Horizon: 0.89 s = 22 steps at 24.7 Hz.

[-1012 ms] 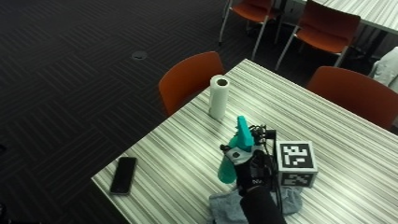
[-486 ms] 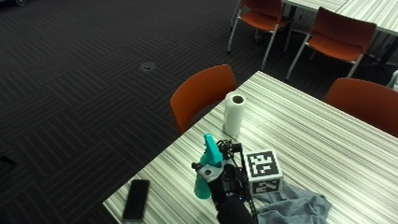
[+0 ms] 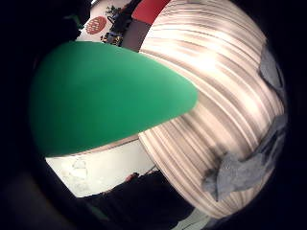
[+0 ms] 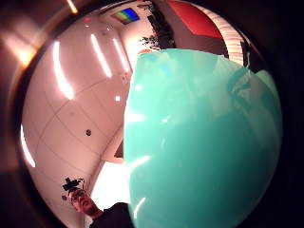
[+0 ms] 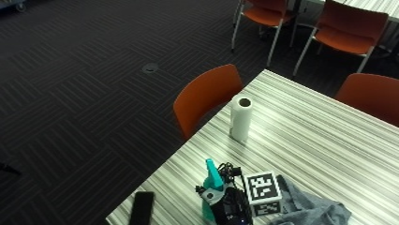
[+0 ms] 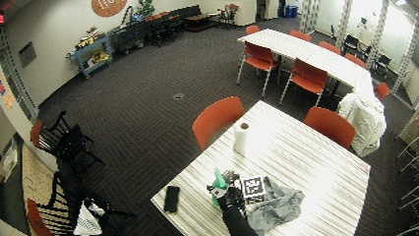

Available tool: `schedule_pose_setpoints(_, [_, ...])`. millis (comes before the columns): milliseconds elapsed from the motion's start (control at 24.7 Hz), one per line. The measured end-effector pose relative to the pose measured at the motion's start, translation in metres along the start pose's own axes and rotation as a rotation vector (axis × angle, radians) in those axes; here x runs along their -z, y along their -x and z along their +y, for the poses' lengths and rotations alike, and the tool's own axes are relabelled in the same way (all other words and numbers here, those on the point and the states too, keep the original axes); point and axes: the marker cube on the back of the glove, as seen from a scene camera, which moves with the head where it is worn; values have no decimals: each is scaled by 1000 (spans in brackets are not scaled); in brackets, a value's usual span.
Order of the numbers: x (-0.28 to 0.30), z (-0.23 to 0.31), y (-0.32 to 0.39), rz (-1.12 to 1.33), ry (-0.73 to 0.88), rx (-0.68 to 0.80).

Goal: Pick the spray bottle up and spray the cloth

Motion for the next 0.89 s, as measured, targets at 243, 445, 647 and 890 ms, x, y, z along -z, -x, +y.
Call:
schedule_pose_setpoints(243, [5,0,-3,16,0,31])
schedule_pose_setpoints(445, [4,1,-4,28,5,34])
schedule_pose_setpoints(647, [2,2,-10,34,12,17])
schedule_pose_setpoints(890, [-1,5,-11,59,35,-14])
